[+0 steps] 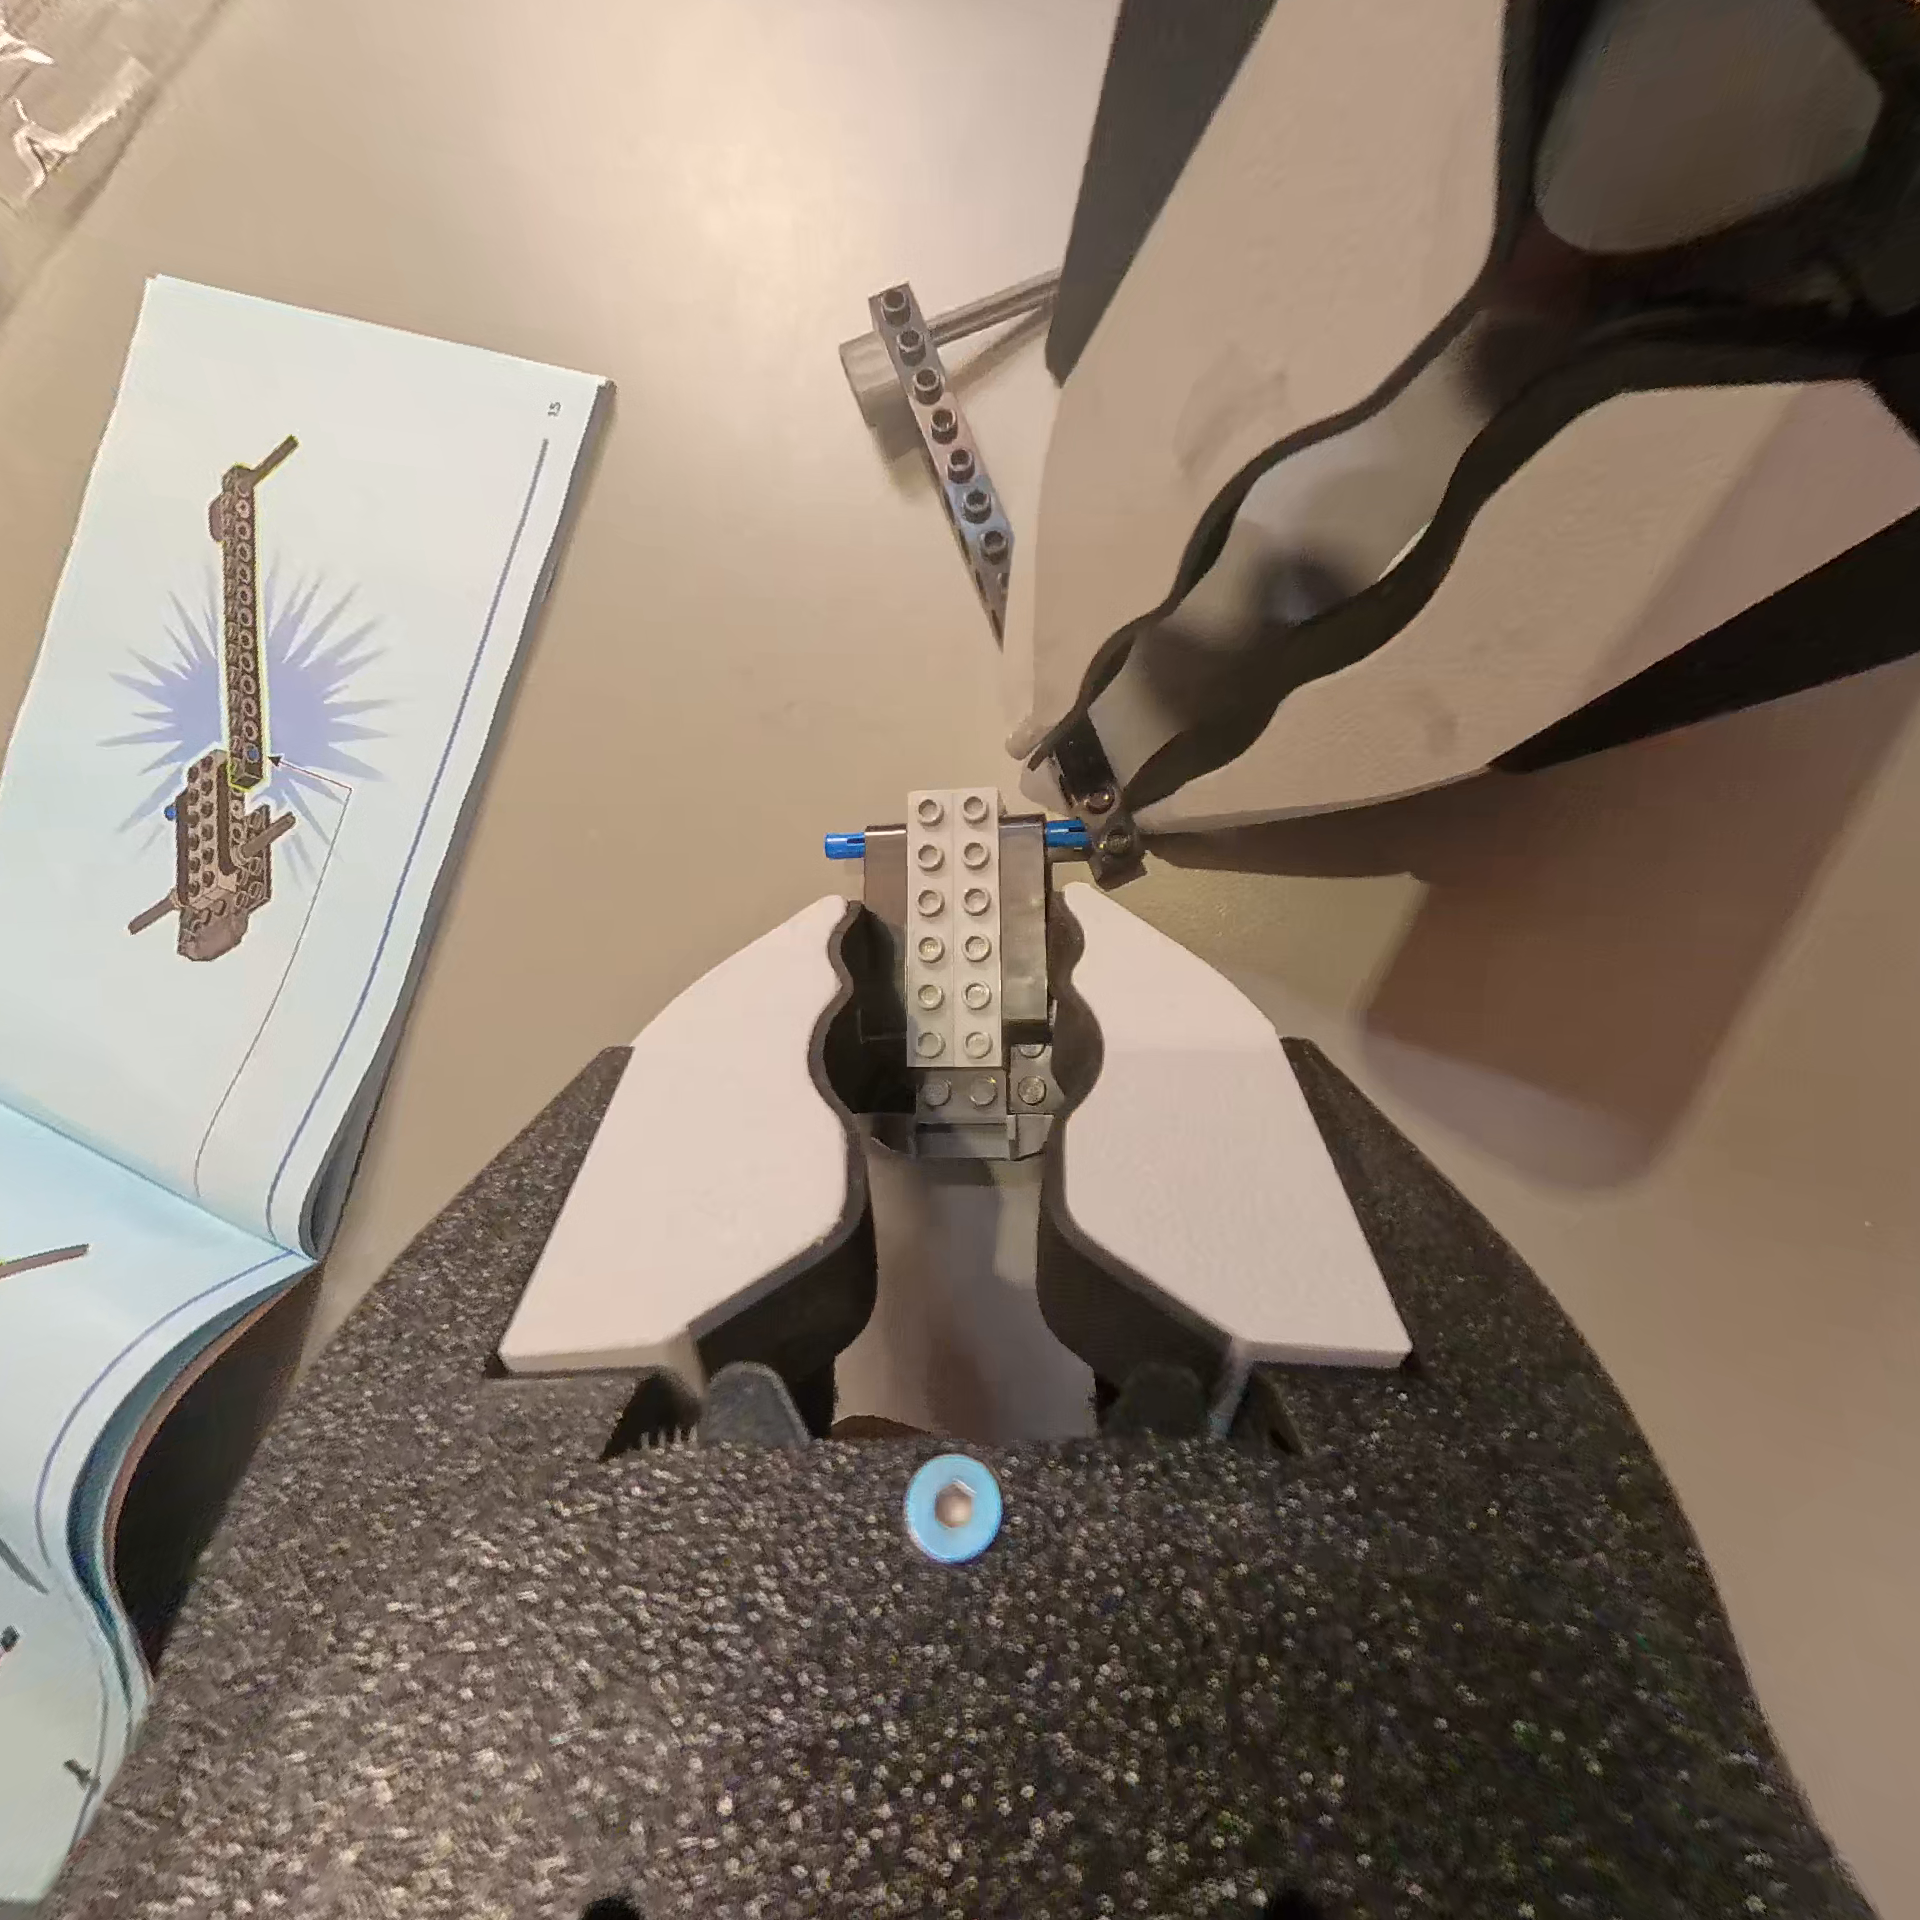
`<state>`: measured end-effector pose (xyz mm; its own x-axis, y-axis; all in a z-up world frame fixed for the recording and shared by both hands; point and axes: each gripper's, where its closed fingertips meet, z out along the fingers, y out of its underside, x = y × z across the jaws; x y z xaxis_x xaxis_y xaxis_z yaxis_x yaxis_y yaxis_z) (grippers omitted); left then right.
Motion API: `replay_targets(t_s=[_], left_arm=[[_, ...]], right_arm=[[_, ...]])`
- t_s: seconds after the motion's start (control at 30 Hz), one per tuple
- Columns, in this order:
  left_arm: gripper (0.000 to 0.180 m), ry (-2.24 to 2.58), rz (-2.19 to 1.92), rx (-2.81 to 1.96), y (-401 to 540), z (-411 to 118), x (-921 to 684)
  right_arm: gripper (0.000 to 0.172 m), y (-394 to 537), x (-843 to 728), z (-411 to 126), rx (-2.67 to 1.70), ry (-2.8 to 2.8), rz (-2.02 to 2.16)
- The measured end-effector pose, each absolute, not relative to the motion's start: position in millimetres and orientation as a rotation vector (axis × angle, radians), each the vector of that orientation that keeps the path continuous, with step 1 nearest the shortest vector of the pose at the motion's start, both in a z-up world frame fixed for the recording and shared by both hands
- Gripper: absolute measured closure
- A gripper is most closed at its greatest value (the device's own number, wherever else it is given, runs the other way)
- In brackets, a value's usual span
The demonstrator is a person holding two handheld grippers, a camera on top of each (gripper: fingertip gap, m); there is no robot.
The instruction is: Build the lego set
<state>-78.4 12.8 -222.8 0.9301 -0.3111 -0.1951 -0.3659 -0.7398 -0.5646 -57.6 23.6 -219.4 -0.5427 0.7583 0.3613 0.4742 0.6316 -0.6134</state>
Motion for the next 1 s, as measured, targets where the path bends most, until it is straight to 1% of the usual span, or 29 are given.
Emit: replay_targets(t_s=[0.4, 0.43, 0.5, 0.57, 0.73, 0.83, 1.0], left_arm=[[0.148, 0.345, 0.16, -2.456, 13.3, -222.7, -82.2], [0.148, 0.358, 0.147, -2.448, 14.2, -222.2, -78.4], [0.148, 0.378, 0.195, -2.457, 13.7, -222.1, -80.0], [0.148, 0.373, 0.185, -2.457, 14.2, -222.2, -80.3], [0.147, 0.404, 0.113, -2.429, 15.7, -222.2, -82.7], [0.147, 0.409, 0.141, -2.422, 15.4, -220.5, -87.9], [0.147, 0.466, 0.08, -2.413, 14.2, -220.9, -77.1]], right_arm=[[0.159, 25.5, -63.2, -218.3, -1.032, -2.174, 0.581], [0.162, 23.8, -63.7, -218.2, -1.037, -2.174, 0.595], [0.158, 23.9, -64.4, -218.3, -1.033, -2.172, 0.586], [0.159, 24.5, -64.6, -218.3, -1.015, -2.171, 0.565], [0.151, 27.5, -64.7, -216.4, -0.967, -2.166, 0.563], [0.141, 29.7, -63.7, -214.2, -0.948, -2.172, 0.555], [0.134, 29.1, -65.9, -213.9, -0.955, -2.193, 0.572]])
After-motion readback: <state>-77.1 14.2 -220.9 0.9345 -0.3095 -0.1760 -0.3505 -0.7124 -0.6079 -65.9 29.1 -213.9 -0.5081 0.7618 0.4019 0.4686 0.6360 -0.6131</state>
